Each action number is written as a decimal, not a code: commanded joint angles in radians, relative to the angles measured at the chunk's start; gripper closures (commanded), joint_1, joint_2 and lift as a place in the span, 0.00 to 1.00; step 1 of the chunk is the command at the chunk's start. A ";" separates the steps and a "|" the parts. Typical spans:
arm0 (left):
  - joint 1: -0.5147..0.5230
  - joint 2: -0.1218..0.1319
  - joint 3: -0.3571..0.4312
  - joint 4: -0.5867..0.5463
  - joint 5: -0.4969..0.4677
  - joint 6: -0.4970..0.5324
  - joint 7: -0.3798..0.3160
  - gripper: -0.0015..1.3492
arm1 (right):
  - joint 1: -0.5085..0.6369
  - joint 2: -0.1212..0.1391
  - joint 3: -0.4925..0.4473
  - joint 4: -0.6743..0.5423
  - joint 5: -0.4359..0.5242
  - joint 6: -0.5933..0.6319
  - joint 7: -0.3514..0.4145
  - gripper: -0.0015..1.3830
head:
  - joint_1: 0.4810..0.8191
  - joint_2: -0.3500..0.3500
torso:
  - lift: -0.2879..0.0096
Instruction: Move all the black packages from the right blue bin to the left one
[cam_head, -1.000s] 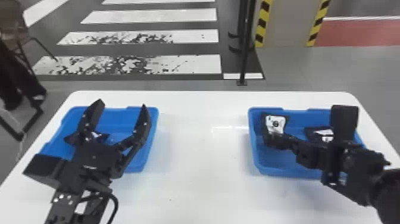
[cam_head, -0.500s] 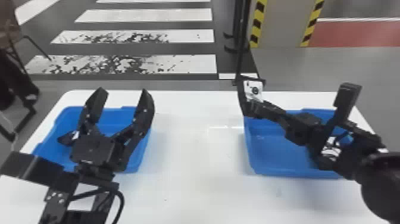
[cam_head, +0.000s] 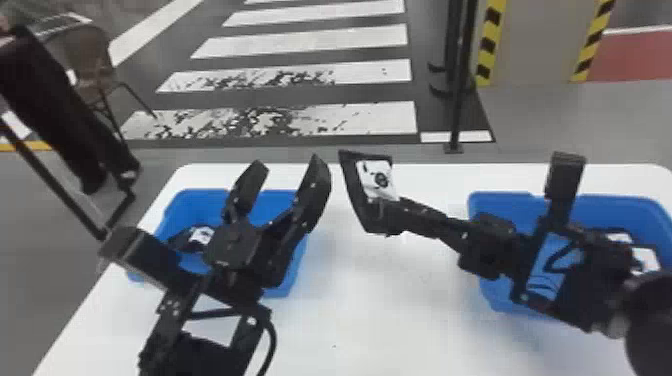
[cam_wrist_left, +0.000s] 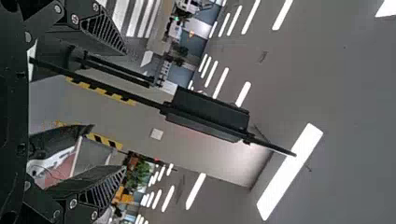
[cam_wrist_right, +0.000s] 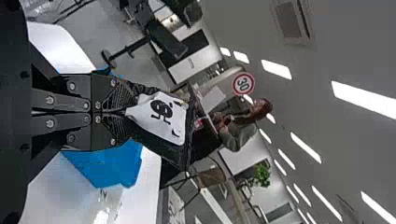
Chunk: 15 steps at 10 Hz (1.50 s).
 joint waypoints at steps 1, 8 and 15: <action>-0.004 -0.008 0.037 0.000 -0.040 0.064 0.000 0.16 | -0.014 -0.003 0.061 0.010 -0.045 -0.041 0.000 0.83 | 0.58 0.81 | 0.39; -0.026 0.009 -0.032 0.000 0.138 0.162 -0.037 0.16 | -0.058 -0.012 0.188 0.054 -0.133 -0.073 -0.003 0.83 | 0.63 0.85 | 0.39; -0.031 0.013 -0.028 -0.010 0.072 0.233 -0.046 0.89 | -0.077 -0.011 0.210 0.083 -0.173 -0.125 -0.011 0.83 | 0.63 0.85 | 0.39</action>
